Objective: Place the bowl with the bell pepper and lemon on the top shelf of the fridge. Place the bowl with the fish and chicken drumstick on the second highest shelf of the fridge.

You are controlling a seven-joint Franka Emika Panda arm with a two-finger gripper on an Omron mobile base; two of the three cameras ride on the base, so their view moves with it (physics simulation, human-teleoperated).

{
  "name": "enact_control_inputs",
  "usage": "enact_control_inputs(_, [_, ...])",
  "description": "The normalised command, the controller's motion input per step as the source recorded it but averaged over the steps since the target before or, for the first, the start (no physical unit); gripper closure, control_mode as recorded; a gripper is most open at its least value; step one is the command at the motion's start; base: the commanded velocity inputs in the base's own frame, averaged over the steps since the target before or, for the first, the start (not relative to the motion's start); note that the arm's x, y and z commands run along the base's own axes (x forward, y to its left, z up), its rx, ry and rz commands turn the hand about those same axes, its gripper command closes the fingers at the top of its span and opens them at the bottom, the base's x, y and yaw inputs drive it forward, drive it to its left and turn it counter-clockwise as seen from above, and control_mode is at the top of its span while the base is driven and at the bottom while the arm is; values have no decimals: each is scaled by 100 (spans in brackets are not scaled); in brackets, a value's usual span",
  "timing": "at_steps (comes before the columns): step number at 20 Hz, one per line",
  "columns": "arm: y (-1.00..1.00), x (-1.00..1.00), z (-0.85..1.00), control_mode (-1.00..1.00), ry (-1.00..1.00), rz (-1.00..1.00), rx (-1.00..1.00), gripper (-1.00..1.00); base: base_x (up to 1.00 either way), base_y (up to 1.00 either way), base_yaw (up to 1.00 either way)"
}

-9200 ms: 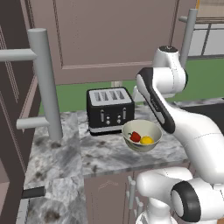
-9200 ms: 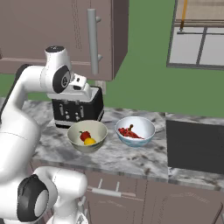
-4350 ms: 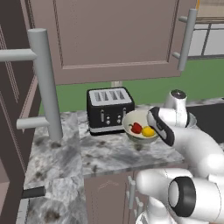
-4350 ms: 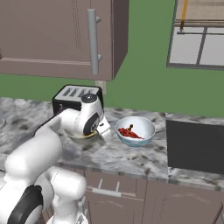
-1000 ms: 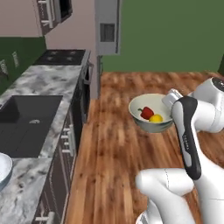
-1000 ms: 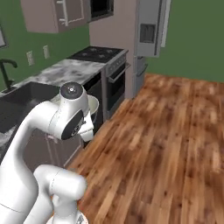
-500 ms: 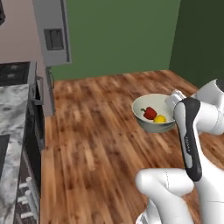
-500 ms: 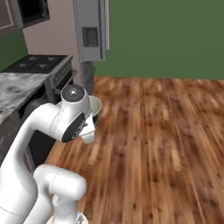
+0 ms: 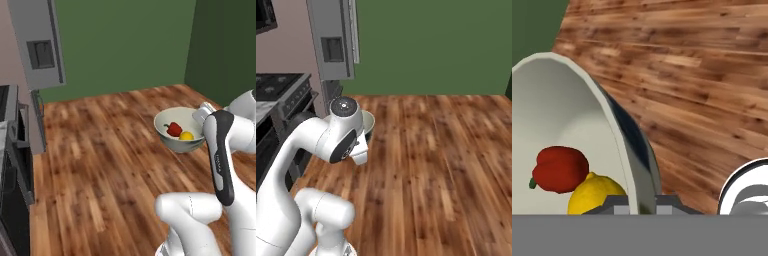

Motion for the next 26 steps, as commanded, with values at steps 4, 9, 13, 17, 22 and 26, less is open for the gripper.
enact_control_inputs(4, [0,0,0,100,0,0,0,100,100,0,-16])
enact_control_inputs(9, [0,0,0,100,0,0,0,100,100,-5,-13])
enact_control_inputs(13, [0,0,0,100,0,0,0,100,100,-34,-7])
enact_control_inputs(17, [0,0,0,100,0,0,0,100,100,-53,-4])
enact_control_inputs(22, [0,0,0,100,0,0,0,100,100,-83,0])
enact_control_inputs(26, [0,0,0,100,0,0,0,100,100,-79,0])
